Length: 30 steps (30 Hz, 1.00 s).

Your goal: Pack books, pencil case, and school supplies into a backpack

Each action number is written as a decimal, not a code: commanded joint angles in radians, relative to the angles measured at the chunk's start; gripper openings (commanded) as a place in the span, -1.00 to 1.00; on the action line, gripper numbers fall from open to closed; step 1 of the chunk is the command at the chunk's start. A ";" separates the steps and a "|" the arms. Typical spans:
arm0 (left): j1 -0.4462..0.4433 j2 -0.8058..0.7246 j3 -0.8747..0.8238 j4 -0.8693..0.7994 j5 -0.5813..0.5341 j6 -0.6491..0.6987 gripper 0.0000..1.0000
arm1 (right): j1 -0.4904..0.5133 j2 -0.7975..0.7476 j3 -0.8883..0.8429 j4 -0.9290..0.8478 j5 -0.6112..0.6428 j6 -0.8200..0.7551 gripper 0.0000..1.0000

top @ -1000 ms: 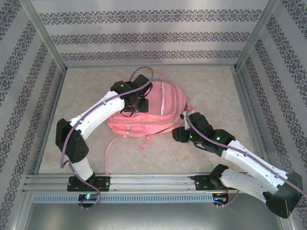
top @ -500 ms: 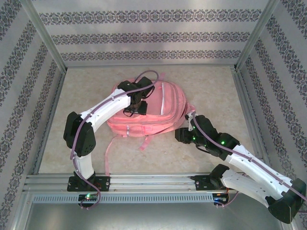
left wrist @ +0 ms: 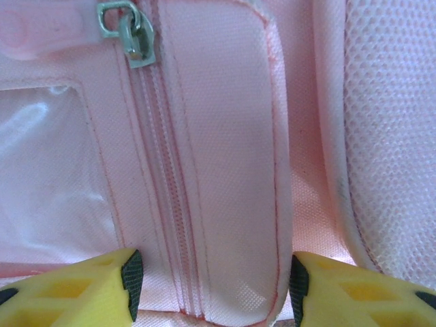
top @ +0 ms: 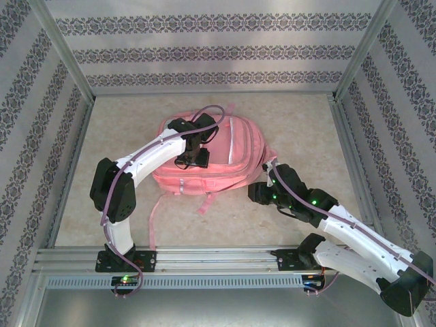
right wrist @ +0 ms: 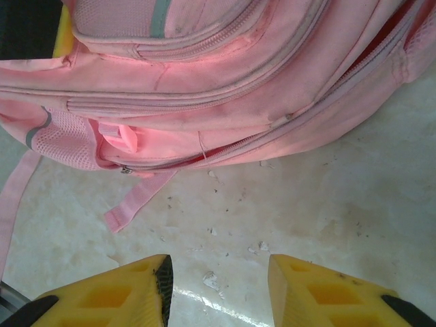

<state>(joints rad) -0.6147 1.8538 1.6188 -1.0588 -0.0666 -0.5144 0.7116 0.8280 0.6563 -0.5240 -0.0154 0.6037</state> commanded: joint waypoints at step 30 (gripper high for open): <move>0.058 -0.121 0.029 0.151 0.163 -0.267 -1.00 | 0.279 0.269 -0.204 0.641 0.009 -0.236 -0.08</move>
<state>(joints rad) -0.5663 1.7798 1.6169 -1.0103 0.0383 -0.6682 0.9684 1.0691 0.5186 -0.0795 -0.0757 0.4160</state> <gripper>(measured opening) 0.052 0.456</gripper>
